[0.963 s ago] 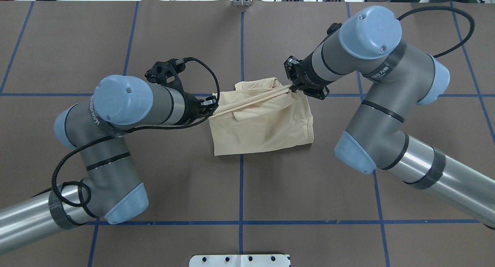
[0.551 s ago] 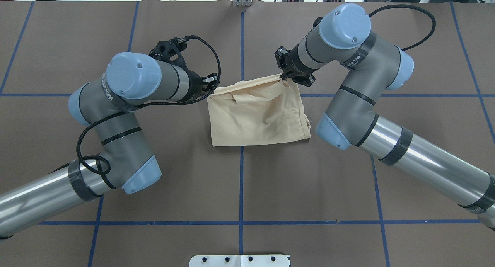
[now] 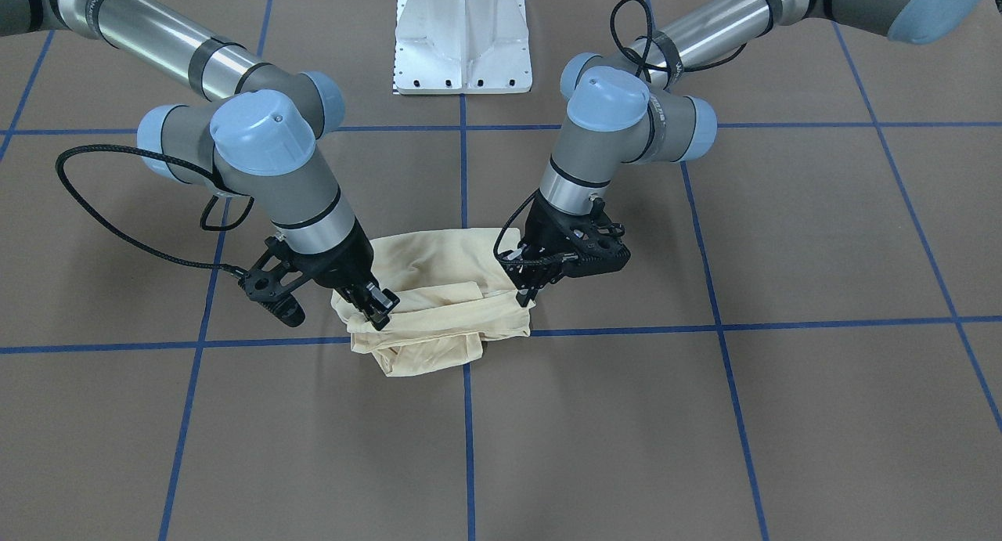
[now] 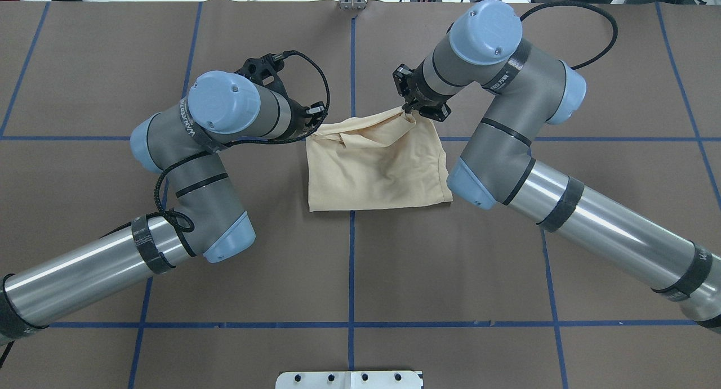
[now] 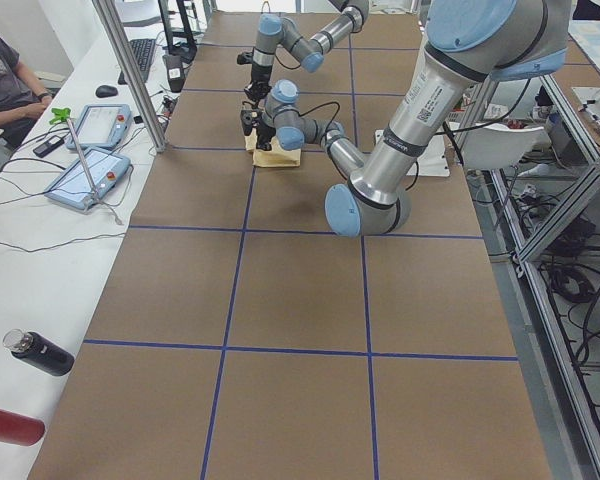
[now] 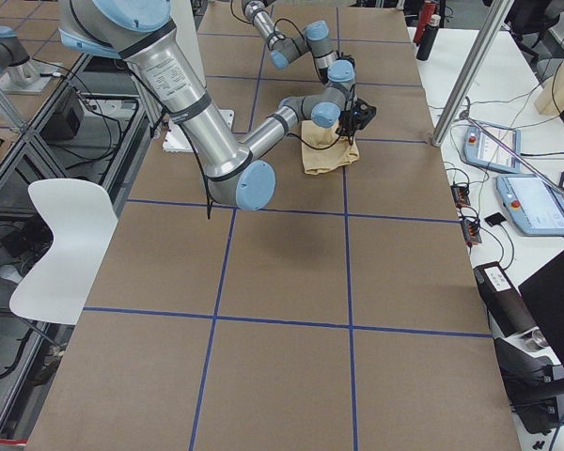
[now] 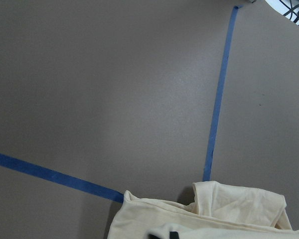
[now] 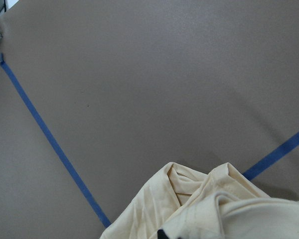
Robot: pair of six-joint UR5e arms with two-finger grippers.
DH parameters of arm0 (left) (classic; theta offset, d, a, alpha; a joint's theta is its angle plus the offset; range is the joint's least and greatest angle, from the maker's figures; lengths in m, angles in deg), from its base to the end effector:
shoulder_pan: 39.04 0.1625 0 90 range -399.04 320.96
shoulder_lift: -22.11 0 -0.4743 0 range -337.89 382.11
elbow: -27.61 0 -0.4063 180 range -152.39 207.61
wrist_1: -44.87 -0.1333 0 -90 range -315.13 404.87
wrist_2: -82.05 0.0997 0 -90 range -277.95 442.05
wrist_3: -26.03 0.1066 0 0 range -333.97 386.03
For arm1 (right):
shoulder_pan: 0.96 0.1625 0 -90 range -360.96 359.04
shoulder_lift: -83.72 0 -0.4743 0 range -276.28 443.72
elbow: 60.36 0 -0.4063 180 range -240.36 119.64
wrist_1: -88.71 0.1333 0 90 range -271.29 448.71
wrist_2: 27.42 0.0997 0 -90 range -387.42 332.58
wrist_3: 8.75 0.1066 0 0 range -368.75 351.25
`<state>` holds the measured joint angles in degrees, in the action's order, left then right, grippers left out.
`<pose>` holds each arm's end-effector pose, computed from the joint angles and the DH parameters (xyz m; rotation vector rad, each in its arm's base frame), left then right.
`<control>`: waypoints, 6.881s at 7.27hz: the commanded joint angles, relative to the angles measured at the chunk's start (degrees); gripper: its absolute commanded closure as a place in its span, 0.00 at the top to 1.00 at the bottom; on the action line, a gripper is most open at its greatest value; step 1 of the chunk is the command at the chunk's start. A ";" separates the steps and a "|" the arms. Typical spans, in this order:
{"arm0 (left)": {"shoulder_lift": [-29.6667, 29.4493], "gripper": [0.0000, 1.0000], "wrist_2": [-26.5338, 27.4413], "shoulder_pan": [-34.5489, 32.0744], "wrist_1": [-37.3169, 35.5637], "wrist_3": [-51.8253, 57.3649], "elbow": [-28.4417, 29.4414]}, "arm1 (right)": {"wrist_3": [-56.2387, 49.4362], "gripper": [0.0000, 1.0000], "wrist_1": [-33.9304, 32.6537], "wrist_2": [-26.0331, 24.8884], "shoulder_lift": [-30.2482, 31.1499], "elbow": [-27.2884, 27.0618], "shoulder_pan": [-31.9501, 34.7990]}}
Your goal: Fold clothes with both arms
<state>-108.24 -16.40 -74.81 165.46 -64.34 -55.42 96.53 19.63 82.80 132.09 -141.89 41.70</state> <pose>0.5681 -0.5542 0.2571 0.2155 1.1136 -0.4803 -0.5191 -0.6095 0.2727 -0.0984 -1.0100 0.7596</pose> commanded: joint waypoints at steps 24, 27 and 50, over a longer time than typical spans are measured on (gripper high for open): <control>19.52 1.00 -7.11 -11.08 -8.70 15.93 -21.83 | -33.91 0.99 5.87 -16.25 -17.25 25.54 -6.27; 19.52 1.00 -7.29 -12.47 -8.79 16.28 -21.83 | -36.27 1.00 5.89 -14.78 -18.31 24.15 -4.00; 43.85 1.00 -32.99 -55.64 -32.53 105.49 -16.84 | -115.81 1.00 -34.11 28.56 44.87 -16.91 49.70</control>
<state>-66.36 -44.20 -129.32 132.54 39.00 -74.42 -14.15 -14.57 110.34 174.34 -158.86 89.22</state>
